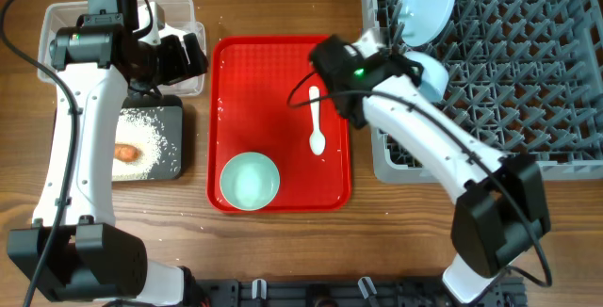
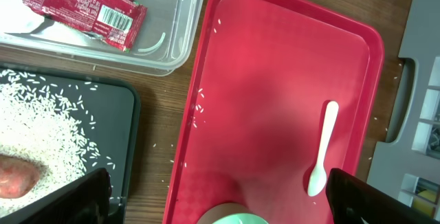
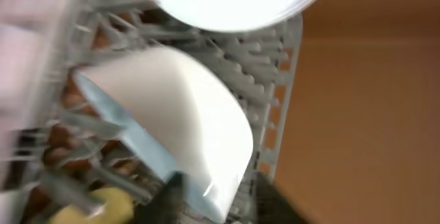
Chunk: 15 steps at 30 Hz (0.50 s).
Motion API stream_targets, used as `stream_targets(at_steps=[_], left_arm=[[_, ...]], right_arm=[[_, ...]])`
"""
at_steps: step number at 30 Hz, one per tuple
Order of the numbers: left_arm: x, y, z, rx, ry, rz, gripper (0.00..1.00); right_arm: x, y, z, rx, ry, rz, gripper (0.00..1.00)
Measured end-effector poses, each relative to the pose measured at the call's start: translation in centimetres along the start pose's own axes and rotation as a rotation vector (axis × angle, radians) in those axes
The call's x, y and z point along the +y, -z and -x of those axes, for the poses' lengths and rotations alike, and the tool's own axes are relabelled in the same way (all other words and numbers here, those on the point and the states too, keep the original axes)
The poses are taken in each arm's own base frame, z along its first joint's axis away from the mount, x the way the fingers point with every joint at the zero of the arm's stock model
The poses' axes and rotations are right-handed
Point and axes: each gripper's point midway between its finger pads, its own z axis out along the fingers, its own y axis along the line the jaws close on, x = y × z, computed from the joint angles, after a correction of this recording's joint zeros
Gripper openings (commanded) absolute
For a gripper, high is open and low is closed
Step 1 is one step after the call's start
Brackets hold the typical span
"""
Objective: Sort waste into correct bins and load items into the dishwasher rack
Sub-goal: 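Reach to the red tray and grasp the green bowl with the right gripper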
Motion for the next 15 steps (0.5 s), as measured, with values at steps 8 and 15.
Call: stream_targets(at_steps=[8,15], left_arm=[[0.0,0.0,0.0,0.000,0.000,0.000,1.00],[0.0,0.0,0.0,0.000,0.000,0.000,1.00]], right_arm=[[2.8,5.0,2.4,-0.132,0.053,0.068,0.70],[12.1,16.3,8.6,-0.293,-0.306,1.014,0.63]])
